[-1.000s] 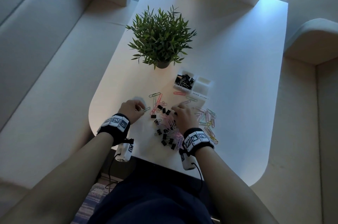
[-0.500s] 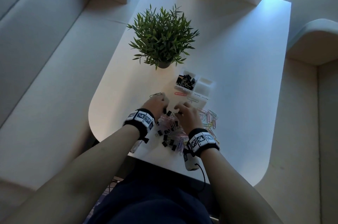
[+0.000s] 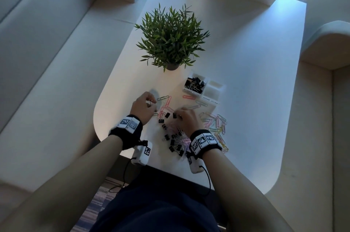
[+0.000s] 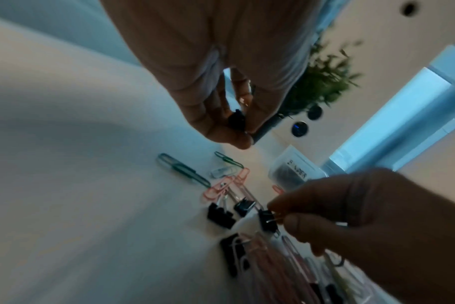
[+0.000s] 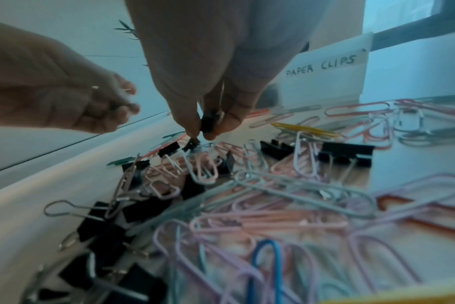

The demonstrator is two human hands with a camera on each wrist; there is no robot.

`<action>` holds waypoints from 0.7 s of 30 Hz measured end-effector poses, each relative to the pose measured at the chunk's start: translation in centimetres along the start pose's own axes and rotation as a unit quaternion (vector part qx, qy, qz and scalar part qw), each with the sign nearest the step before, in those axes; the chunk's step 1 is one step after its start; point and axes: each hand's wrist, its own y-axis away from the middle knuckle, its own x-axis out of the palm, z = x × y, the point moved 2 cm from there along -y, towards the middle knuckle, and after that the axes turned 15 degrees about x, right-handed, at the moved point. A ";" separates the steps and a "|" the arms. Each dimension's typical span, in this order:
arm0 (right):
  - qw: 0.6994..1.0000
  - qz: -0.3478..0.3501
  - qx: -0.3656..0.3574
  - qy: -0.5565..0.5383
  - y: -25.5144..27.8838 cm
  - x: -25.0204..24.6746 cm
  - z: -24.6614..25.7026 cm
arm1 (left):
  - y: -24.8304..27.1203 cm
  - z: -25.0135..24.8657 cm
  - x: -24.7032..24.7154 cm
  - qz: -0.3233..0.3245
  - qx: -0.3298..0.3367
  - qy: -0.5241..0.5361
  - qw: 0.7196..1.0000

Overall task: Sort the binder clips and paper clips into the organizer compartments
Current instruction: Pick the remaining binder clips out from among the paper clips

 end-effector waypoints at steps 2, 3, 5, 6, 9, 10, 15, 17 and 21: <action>1.000 -0.009 0.016 -0.011 0.1 -0.2 -0.6 | 0.5 0.8 0.1 0.033 -0.014 -0.017 0.999; 0.999 -0.022 0.029 -0.022 0.1 -0.3 -1.0 | 0.7 0.9 0.4 0.069 -0.004 -0.032 0.997; 0.996 -0.051 0.053 -0.047 0.1 -0.7 -1.2 | 1.5 0.6 1.0 0.154 0.051 -0.082 0.983; 0.995 -0.060 0.058 -0.056 0.0 -0.9 -1.0 | 1.8 0.3 1.4 0.190 0.097 -0.114 0.970; 0.996 -0.047 0.053 -0.059 -0.5 -1.0 0.0 | 2.1 0.5 2.5 0.251 0.187 -0.193 0.930; 0.996 -0.035 0.053 -0.055 -0.7 -0.9 0.3 | 2.0 0.6 2.7 0.259 0.201 -0.207 0.922; 0.994 -0.078 0.048 -0.052 -1.2 -2.3 1.0 | 2.2 0.5 3.0 0.284 0.218 -0.270 0.894; 0.981 -0.157 0.068 -0.096 -1.4 -4.2 0.7 | 2.5 0.4 3.0 0.299 0.247 -0.305 0.870; 0.949 -0.269 0.107 -0.127 -3.6 -8.5 -0.2 | 3.1 0.4 3.0 0.290 0.298 -0.349 0.840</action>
